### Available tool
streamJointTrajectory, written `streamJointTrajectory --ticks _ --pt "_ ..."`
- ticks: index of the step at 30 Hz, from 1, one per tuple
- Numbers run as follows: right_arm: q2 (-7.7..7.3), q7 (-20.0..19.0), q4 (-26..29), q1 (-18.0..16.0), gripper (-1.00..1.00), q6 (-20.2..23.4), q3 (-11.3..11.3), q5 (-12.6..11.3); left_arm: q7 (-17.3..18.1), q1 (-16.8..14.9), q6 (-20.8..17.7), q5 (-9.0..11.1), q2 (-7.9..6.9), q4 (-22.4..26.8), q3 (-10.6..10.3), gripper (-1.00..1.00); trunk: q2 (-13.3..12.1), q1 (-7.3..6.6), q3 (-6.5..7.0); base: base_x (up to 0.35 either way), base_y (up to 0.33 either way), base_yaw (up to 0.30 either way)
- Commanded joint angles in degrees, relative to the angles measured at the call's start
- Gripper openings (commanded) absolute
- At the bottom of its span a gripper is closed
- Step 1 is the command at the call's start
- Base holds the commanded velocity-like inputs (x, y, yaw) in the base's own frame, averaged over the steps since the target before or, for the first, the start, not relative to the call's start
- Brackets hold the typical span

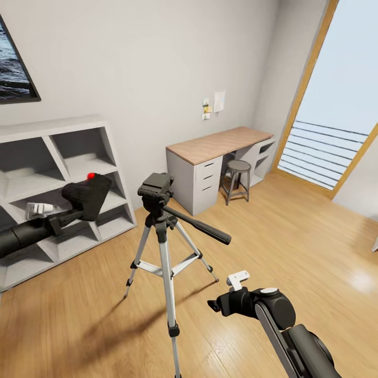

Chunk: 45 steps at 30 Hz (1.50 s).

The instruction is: Attach the digital camera to the camera tripod in the bedroom.

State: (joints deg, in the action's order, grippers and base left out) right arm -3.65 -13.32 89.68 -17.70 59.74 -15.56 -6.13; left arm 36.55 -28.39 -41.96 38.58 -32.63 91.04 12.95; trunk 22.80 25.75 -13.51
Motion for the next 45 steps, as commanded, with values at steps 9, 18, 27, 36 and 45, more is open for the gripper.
streamJointTrajectory --ticks 9,18,27,36,45 --pt "-0.04 0.38 0.04 -0.06 1.0 0.26 -0.31 -0.43 17.95 -5.88 -4.63 4.32 -5.62 0.21 1.81 -1.0 0.11 0.03 -0.11 0.0 0.0 0.0" --pt "0.09 0.66 0.04 -0.06 1.0 0.26 -0.31 -0.18 22.34 -7.47 -5.77 7.14 -3.93 0.47 5.67 -1.0 0.11 0.03 -0.11 0.0 0.0 0.0" --pt "0.14 0.89 -0.02 -0.06 1.0 0.26 -0.42 -0.12 23.19 -7.44 -4.09 7.96 -1.8 0.86 8.02 -1.0 0.11 0.03 -0.11 -0.02 0.0 0.0" --pt "0.09 0.8 -0.03 -0.06 1.0 0.26 -0.45 -0.17 23.58 -7.31 -1.06 7.82 -1.31 0.95 7.71 -1.0 0.11 0.03 -0.11 -0.004 0.0 0.0" --pt "-0.27 0.38 -0.32 0.68 1.0 -2.34 -0.44 -0.23 22.96 -7.26 -0.6 7.54 -1.27 0.66 7.67 -1.0 0.11 0.03 -0.11 0.0 0.0 0.0"
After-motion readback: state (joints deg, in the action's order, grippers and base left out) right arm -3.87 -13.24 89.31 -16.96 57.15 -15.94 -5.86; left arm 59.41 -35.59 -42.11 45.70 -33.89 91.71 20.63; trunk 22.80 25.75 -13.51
